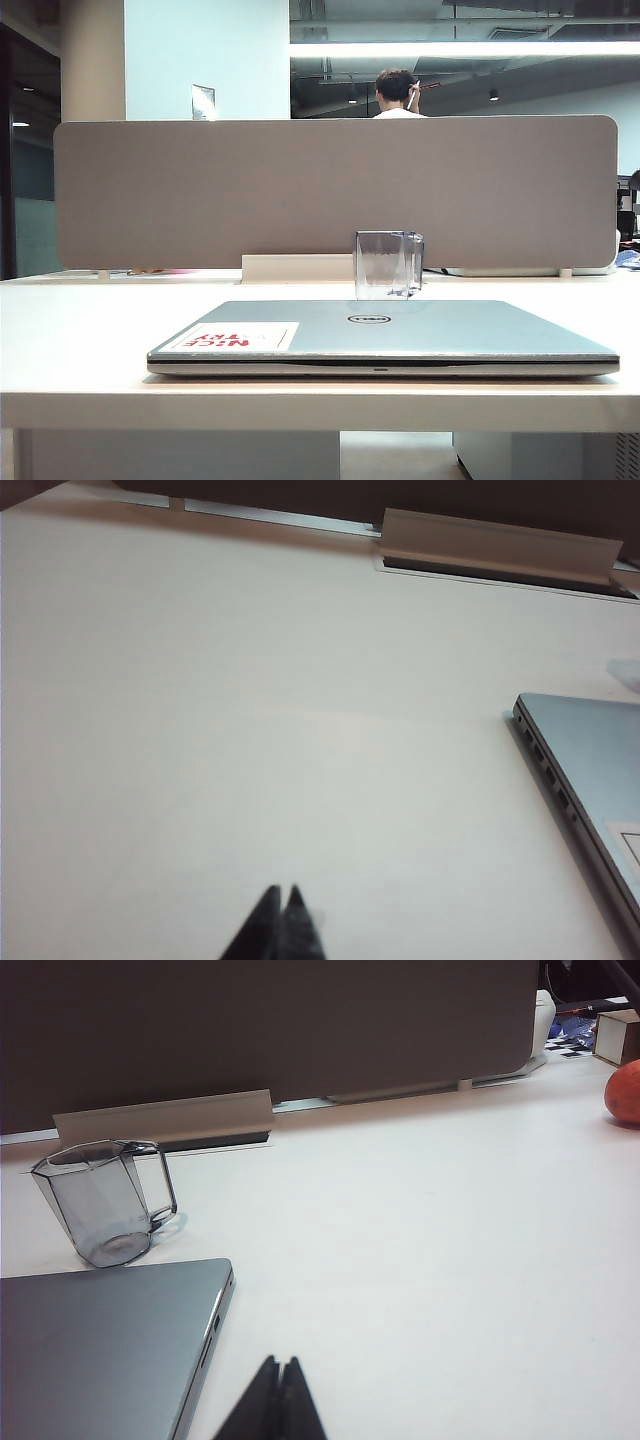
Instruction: Pick up the water cup and place it on the side of the laptop away from you.
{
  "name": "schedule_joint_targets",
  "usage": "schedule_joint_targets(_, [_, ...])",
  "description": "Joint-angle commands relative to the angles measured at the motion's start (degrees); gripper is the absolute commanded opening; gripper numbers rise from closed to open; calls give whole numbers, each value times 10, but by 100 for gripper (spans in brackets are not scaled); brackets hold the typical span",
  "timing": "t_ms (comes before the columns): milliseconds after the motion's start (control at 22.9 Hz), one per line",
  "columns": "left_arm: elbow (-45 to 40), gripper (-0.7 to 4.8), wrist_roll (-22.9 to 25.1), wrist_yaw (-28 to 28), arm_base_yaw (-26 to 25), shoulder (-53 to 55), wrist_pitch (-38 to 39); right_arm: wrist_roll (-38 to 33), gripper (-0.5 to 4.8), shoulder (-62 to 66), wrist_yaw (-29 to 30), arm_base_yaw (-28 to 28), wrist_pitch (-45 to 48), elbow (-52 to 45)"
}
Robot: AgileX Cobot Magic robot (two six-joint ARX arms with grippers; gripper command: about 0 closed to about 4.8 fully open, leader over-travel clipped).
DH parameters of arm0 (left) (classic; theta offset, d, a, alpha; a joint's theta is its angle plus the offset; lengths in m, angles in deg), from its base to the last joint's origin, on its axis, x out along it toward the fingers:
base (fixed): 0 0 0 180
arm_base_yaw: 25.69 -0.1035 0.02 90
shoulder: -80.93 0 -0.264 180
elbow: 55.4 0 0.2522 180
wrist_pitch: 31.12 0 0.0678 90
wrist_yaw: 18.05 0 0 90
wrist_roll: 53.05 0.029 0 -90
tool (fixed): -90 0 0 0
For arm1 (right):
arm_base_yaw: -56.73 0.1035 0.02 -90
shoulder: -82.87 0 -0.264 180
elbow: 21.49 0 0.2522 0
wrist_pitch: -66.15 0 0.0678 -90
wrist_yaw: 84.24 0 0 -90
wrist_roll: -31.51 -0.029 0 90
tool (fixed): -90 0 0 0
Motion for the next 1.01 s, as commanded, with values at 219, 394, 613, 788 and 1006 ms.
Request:
schedule_joint_targets(219, [1,-6,-2,-2,-1,1,9,-2,-6,-1,-2,0,-17,-3])
schedule_joint_targets(394, [1,-6,-2,-2,-1,1,9,-2,-5,-1,-1,0,-34,-3])
schedule_joint_targets(613, [1,-6,-2,-2,-1,1,9,-2,-5,-1,-1,0,-35,-3])
schedule_joint_targets(788, [1,-6,-2,-2,-1,1,9,-2,-5,-1,-1,0,-35,-3])
schedule_joint_targets(1006, [1,-6,0,-2,-1,1,9,-2,-5,-1,-1,0,-35,-3])
